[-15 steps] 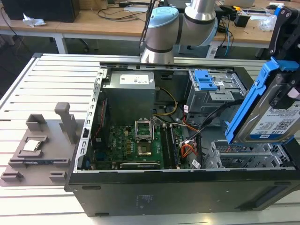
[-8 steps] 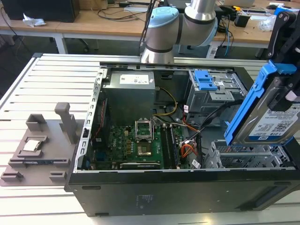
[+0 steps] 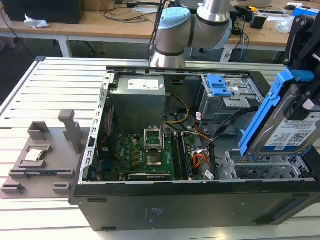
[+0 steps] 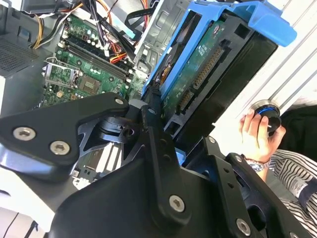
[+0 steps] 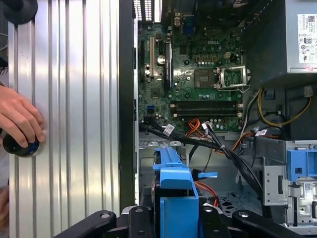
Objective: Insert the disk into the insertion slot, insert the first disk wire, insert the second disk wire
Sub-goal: 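Insert the disk into the insertion slot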
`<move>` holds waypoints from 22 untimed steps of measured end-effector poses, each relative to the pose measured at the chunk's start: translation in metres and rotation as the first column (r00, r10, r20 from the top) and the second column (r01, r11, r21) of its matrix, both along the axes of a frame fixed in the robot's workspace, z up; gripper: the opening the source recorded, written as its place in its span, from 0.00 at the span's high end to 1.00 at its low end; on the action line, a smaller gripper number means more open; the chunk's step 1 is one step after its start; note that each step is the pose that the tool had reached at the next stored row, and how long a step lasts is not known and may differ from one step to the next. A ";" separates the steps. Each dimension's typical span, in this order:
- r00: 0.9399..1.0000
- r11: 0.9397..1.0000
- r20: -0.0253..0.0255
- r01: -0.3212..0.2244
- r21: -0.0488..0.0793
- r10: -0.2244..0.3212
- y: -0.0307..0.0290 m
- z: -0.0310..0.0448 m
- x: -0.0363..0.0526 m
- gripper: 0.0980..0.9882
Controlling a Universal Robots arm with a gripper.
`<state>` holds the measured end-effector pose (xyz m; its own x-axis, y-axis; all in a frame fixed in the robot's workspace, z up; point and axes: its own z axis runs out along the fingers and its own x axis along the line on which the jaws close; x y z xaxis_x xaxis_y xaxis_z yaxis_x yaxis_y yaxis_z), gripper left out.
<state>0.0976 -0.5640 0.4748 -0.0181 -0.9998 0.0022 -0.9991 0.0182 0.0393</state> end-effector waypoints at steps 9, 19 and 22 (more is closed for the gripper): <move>1.000 1.000 0.000 0.000 0.000 0.000 0.0000 -0.0070 0.0000 0.70; 1.000 1.000 0.000 0.000 0.000 0.000 0.0000 -0.0159 0.0000 0.70; 1.000 1.000 0.000 0.000 -0.001 0.000 0.0011 -0.0175 0.0009 0.70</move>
